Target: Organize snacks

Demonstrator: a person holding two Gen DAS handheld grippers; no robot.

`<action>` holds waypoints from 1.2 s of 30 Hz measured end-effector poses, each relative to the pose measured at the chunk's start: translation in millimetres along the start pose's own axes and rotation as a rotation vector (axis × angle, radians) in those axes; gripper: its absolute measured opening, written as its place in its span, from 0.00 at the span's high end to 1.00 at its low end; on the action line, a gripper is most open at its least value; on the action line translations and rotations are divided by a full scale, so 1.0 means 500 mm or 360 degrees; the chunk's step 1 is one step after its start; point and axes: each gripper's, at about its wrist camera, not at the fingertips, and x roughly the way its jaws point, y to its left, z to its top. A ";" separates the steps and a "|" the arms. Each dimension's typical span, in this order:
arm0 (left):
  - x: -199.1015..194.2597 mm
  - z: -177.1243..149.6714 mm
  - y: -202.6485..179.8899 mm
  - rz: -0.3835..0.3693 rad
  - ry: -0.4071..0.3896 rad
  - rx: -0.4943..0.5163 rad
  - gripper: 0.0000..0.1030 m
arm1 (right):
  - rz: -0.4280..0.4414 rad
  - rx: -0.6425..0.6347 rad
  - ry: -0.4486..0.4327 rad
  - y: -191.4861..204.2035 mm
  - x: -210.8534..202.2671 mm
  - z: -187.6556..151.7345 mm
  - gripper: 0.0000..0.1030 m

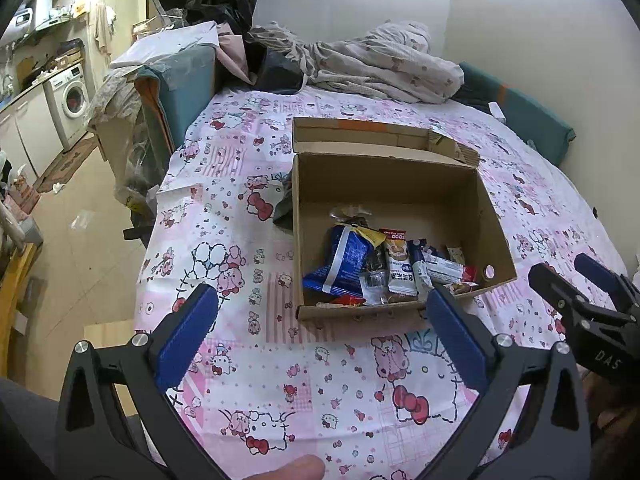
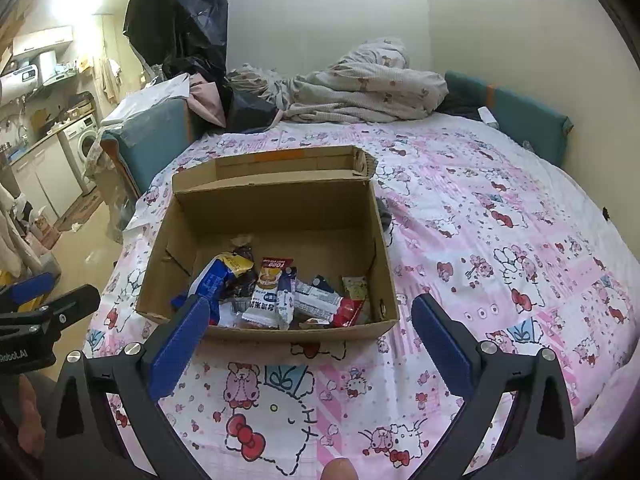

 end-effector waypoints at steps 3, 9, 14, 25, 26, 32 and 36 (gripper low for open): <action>0.000 0.000 0.000 -0.0001 0.0003 -0.0004 0.00 | -0.0006 -0.0007 0.0004 0.000 -0.001 0.000 0.00; -0.001 0.001 -0.001 0.0001 0.0003 -0.0004 0.00 | -0.0007 -0.0004 0.0000 0.000 -0.002 -0.001 0.00; -0.001 0.000 0.003 0.0003 0.0013 -0.0016 0.00 | 0.0012 0.0009 0.0009 -0.001 -0.002 -0.002 0.00; 0.002 -0.003 0.008 -0.0010 0.0027 -0.0039 0.00 | 0.0032 0.0051 0.0040 -0.006 0.007 -0.003 0.00; 0.003 -0.003 0.009 -0.0015 0.0033 -0.0042 0.00 | 0.0033 0.0053 0.0046 -0.007 0.008 -0.003 0.00; 0.008 -0.003 0.009 -0.0016 0.0050 -0.0053 0.00 | 0.0035 0.0050 0.0056 -0.005 0.009 -0.005 0.00; 0.010 -0.005 0.011 -0.0041 0.0067 -0.0066 0.00 | 0.0039 0.0044 0.0058 -0.003 0.009 -0.006 0.00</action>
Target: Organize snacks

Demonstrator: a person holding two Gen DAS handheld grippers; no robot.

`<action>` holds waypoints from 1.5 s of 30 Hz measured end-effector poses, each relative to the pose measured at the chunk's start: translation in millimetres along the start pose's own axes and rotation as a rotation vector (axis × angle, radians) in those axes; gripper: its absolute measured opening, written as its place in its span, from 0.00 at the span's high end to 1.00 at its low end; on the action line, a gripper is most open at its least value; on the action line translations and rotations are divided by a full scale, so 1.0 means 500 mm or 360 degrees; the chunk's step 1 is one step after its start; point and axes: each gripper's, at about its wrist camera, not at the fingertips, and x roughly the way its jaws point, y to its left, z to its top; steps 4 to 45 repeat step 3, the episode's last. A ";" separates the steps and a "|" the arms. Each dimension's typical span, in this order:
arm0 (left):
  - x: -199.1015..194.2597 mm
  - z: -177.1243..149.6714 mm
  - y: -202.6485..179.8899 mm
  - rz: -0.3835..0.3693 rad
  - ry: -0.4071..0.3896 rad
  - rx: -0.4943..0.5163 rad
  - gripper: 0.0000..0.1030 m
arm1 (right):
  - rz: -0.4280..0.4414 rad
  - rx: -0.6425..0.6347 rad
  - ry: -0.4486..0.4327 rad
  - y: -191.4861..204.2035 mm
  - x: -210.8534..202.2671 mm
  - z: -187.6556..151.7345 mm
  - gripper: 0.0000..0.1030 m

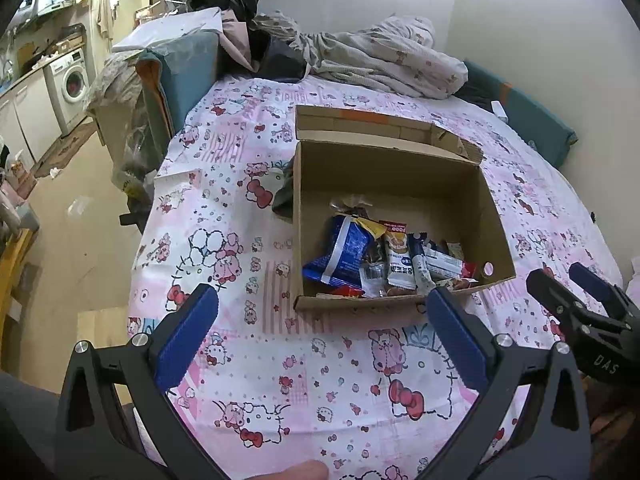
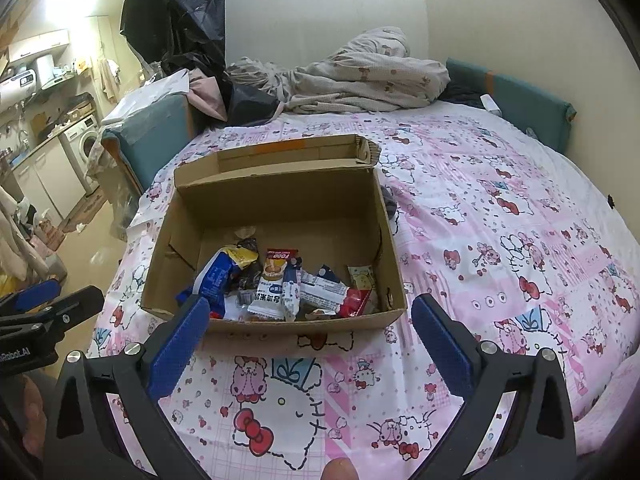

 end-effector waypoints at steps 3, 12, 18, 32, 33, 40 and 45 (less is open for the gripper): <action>0.002 -0.001 -0.001 -0.0018 0.0001 -0.0002 0.00 | 0.0010 0.0000 0.0005 0.001 0.000 -0.001 0.00; 0.002 -0.001 -0.001 -0.0018 0.0001 -0.0002 0.00 | 0.0010 0.0000 0.0005 0.001 0.000 -0.001 0.00; 0.002 -0.001 -0.001 -0.0018 0.0001 -0.0002 0.00 | 0.0010 0.0000 0.0005 0.001 0.000 -0.001 0.00; 0.002 -0.001 -0.001 -0.0018 0.0001 -0.0002 0.00 | 0.0010 0.0000 0.0005 0.001 0.000 -0.001 0.00; 0.002 -0.001 -0.001 -0.0018 0.0001 -0.0002 0.00 | 0.0010 0.0000 0.0005 0.001 0.000 -0.001 0.00; 0.002 -0.001 -0.001 -0.0018 0.0001 -0.0002 0.00 | 0.0010 0.0000 0.0005 0.001 0.000 -0.001 0.00; 0.002 -0.001 -0.001 -0.0018 0.0001 -0.0002 0.00 | 0.0010 0.0000 0.0005 0.001 0.000 -0.001 0.00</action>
